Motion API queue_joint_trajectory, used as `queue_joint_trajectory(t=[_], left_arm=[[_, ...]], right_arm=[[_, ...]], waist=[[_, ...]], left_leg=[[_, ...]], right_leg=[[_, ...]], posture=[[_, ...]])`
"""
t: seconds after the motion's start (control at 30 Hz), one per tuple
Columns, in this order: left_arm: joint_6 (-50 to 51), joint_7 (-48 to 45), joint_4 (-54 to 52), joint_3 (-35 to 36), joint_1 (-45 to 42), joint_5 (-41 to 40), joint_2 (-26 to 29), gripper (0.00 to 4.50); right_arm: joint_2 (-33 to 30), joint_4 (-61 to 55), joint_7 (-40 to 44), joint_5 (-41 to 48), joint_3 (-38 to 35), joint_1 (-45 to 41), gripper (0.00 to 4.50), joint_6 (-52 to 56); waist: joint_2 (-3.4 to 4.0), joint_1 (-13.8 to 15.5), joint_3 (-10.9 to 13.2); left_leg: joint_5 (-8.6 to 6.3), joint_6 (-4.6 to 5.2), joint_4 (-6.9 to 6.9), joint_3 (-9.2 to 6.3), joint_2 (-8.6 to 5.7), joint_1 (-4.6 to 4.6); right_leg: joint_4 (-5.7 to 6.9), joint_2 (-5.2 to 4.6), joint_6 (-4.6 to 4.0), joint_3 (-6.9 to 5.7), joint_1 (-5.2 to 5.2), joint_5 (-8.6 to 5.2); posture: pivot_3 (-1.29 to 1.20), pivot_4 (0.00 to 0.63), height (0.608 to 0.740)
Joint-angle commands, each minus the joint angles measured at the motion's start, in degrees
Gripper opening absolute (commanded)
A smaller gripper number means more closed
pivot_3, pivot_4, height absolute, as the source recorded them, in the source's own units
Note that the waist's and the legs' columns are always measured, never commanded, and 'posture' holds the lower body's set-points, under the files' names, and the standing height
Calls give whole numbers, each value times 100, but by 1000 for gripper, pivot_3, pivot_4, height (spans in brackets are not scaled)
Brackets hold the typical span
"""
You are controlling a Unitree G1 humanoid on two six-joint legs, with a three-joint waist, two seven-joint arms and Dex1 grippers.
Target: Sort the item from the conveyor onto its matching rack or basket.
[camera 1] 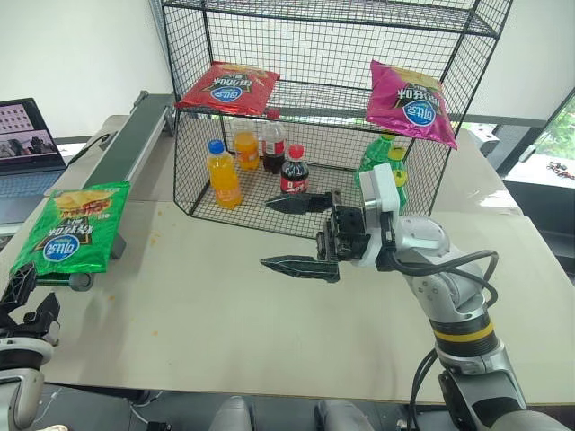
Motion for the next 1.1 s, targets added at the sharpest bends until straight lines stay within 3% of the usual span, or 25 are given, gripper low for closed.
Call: queue_joint_trajectory(t=[0.03,0.2,0.23,0.33,0.5,0.53,0.57,0.87,1.0,1.1], left_arm=[[-72,-62,54,178,57,-37,107,4368],[-88,-140,214,191,88,98,117,4368],[-81,-152,246,190,96,120,125,4150],[-18,-326,301,222,93,122,163,3295],[66,-487,367,274,107,72,309,1056],[55,-492,367,292,96,55,330,792],[31,-483,361,324,77,16,345,210],[231,-202,-656,282,-557,-264,898,89],[570,-5,-1042,-455,-1984,-264,1341,89],[808,157,-966,-1244,-3131,-264,1313,89]], right_arm=[[4,-164,-42,113,-153,-103,4500,-44],[34,-72,-78,114,-168,-204,4500,-52],[37,-52,-80,110,-168,-216,4500,-60],[54,10,-89,95,-170,-257,4500,-83],[73,14,-125,81,-171,-242,4500,-92],[78,7,-144,79,-175,-235,4500,-87],[86,-23,-183,79,-174,-215,4500,-73],[121,-501,-1073,69,-392,188,4500,118],[295,-727,-2054,-325,-621,415,4500,-2],[431,-943,-2690,-689,-754,605,4500,-143]], waist=[[0,-1,0],[1,-1,0],[1,-1,0],[1,-1,0],[1,-4,1],[1,-6,1],[1,-7,1],[-16,73,5],[-16,155,5],[-16,168,5]], left_leg=[[0,0,0,0,0,-1],[0,0,-2,1,0,-1],[0,0,-2,0,0,-1],[0,0,-4,1,0,-1],[0,0,-6,1,0,-3],[0,0,-6,1,0,-3],[0,0,-8,1,0,-3],[1,-4,-9,-1,1,-7],[4,-8,-7,1,-1,-6],[7,-13,-7,0,-2,-11]], right_leg=[[-1,0,0,0,0,0],[-2,0,-1,1,-2,0],[-3,0,-1,1,-3,-1],[-4,0,-2,1,-3,-1],[-5,0,-2,1,-5,-1],[-5,0,-2,1,-5,-1],[-5,0,-3,1,-5,-2],[-6,-1,-4,-1,-7,-3],[-7,-2,-4,0,-6,-2],[-8,-2,-3,-2,-6,-1]], posture=[[0,150,740],[0,150,740],[0,150,740],[0,150,740],[0,150,740],[0,150,740],[0,150,740],[0,150,740],[0,150,740],[0,150,740]])
